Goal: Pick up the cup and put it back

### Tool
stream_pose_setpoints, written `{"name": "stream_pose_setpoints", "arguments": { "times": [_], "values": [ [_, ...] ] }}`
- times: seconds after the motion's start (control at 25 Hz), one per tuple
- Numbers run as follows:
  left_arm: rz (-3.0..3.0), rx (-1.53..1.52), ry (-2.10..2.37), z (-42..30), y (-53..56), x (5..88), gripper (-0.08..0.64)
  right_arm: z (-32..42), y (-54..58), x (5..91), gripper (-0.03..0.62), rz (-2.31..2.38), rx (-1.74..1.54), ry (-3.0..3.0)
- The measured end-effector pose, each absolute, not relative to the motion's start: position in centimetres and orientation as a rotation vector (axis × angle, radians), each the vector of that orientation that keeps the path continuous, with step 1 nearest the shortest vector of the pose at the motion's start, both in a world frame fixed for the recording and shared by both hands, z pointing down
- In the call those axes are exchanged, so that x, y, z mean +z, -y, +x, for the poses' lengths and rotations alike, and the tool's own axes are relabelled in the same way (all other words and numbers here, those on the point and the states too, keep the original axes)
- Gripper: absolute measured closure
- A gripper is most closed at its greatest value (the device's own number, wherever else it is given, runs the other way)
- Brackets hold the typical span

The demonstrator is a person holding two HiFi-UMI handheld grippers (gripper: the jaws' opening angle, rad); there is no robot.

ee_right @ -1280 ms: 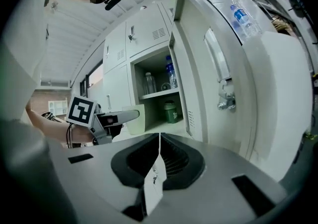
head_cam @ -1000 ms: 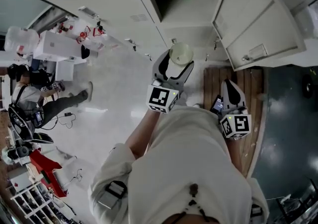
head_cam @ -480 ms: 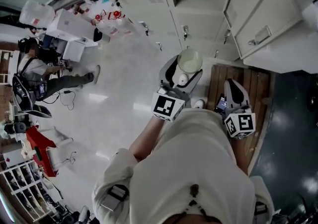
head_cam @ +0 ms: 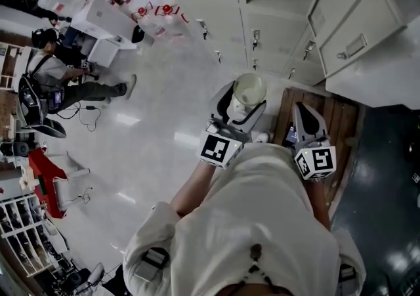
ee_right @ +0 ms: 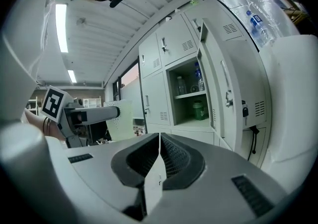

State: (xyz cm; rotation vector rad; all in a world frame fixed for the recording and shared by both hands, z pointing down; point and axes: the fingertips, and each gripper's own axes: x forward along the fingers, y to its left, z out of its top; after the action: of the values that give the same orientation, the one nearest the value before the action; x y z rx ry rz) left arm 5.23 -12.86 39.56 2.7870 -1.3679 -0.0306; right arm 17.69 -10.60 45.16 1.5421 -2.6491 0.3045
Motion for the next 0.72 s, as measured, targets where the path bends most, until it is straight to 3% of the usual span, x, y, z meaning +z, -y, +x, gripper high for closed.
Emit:
{"name": "stream_pose_setpoints", "arguments": {
  "times": [0.72],
  "values": [
    [2.783,-0.018,1.362,5.4,12.9,39.9,0.218,18.1,9.3,45.8,0.566,1.576,0.341,2.617]
  ]
}}
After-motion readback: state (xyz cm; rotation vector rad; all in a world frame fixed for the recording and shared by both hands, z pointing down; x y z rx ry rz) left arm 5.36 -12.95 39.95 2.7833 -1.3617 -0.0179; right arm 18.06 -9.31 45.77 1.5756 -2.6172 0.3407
